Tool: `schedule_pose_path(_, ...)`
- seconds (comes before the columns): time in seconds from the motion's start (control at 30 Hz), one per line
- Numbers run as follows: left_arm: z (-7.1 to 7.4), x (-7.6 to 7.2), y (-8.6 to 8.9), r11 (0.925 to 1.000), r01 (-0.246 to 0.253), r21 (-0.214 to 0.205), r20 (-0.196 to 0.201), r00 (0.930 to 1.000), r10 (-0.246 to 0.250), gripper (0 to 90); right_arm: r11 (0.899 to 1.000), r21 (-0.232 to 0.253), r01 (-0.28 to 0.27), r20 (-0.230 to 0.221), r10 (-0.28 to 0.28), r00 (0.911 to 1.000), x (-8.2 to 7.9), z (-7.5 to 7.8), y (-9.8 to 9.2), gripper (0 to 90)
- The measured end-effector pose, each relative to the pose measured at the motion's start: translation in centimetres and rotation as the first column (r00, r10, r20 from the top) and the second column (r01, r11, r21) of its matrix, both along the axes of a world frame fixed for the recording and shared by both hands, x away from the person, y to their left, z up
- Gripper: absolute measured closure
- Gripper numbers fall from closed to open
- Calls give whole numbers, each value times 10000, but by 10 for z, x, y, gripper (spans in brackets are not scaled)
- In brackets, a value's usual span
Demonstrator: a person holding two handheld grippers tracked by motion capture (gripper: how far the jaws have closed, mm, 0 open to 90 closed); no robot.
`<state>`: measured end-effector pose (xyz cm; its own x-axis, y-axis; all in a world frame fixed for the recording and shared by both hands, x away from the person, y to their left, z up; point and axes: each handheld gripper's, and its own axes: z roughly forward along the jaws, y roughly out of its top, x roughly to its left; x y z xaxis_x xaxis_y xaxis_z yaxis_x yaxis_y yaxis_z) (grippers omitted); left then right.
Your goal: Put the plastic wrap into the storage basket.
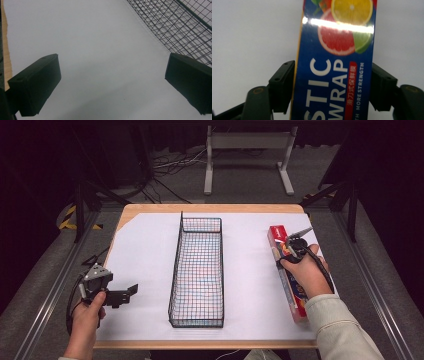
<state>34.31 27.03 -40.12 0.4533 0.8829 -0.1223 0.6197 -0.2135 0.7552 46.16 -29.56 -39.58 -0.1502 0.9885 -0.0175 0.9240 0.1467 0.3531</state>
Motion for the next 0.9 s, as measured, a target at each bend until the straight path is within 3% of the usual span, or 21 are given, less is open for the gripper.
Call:
schedule_pose_path(0.03, 0, 0, 0, 10000, -2, -12, -16, 10000, 2, 8, 10000, -41, -6, -196, 5, 9998, 1, -2, 0, 321)
schedule_pose_path(0.2, -1, 0, 0, 10000, -2, -10, -41, 10000, 2, 8, 9980, -599, -181, -363, 160, 9992, 5, -3, 5, 320)
schedule_pose_path(0.33, -1, 0, 0, 10000, -52, -8, -30, 10000, 52, 8, 9974, -718, -45, -627, 0, 9980, 6, -9, 7, 313)
schedule_pose_path(0.47, -2, 0, 0, 10000, -36, 20, -44, 10000, 37, 8, 9975, -703, 77, -998, -148, 9949, 9, -14, 4, 255)
schedule_pose_path(0.6, -2, 0, 0, 10000, -74, 7, -60, 10000, 74, 8, 9951, -983, -79, -1097, -30, 9940, 13, -18, -1, 81)
schedule_pose_path(0.9, -2, 1, 0, 10000, -40, 30, -88, 10000, 40, 8, 9845, -1638, -633, -1292, 422, 9907, 17, -16, 6, 80)
